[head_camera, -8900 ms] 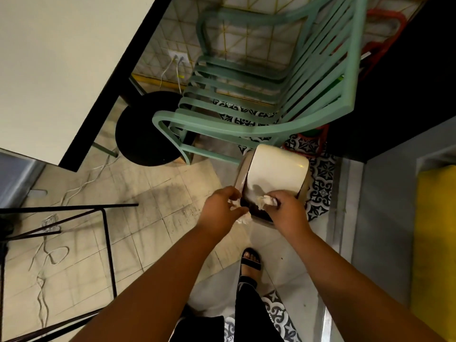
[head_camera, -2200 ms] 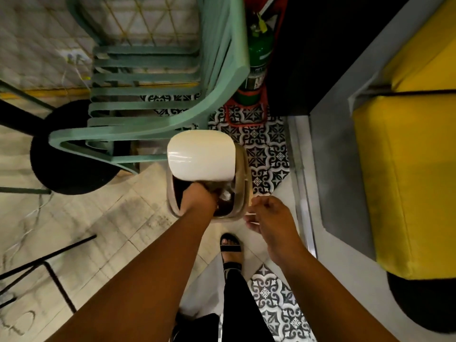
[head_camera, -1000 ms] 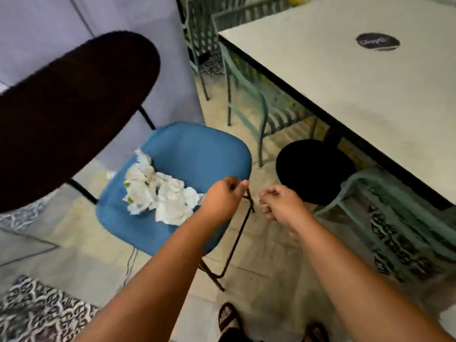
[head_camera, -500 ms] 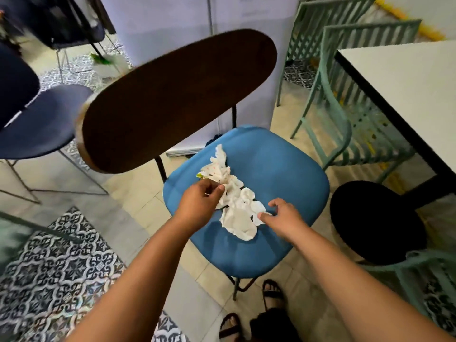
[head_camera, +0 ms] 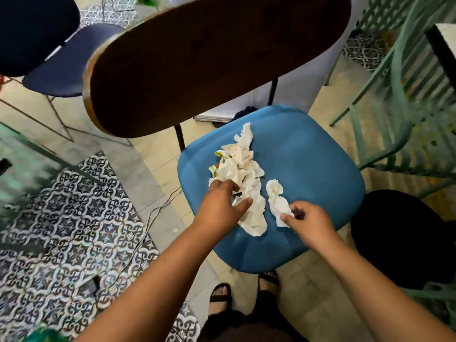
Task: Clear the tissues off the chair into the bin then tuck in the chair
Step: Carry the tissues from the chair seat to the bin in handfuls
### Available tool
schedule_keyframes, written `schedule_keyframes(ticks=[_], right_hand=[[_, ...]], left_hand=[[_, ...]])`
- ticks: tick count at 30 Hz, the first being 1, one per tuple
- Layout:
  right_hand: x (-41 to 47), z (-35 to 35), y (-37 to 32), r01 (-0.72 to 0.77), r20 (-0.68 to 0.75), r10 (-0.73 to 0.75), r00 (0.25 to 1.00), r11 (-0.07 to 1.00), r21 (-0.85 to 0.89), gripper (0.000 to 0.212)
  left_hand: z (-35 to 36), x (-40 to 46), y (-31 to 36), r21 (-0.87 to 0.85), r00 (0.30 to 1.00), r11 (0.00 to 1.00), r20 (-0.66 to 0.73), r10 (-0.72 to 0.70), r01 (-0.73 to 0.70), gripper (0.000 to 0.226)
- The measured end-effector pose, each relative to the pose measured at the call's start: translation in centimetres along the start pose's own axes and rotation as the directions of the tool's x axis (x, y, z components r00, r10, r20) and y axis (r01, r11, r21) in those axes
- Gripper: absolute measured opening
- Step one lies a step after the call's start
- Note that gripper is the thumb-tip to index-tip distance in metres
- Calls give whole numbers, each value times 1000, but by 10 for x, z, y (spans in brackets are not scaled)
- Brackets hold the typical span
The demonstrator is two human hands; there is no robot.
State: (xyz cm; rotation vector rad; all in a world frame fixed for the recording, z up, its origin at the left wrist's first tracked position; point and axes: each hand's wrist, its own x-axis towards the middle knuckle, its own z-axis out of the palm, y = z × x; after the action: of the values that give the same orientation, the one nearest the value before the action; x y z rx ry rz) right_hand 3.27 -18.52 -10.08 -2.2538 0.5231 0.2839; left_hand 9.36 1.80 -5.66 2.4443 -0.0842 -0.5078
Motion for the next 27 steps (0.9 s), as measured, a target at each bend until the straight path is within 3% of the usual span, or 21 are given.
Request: schedule_keyframes(ticks=[4,10,18,27], right_hand=[[-11,-11,1,58,23,-59,998,997,55,12],[-17,-12,2,82,30,-84,996,994,71,11],[-32,-12,-2,43,-50,-36,998,988,147,12],[-94,0,8,-55,-251,140,958,946,319,16]], left_hand=[[8,-4,-2,47,989,989,36,-145,143,55],[10,-10,-6,-109,970,966,86,-227,236,34],[-4,-21,-11,-284,955,922,214,-206,262,24],[-16,-30,4,-436,913,867,406,-49,240,20]])
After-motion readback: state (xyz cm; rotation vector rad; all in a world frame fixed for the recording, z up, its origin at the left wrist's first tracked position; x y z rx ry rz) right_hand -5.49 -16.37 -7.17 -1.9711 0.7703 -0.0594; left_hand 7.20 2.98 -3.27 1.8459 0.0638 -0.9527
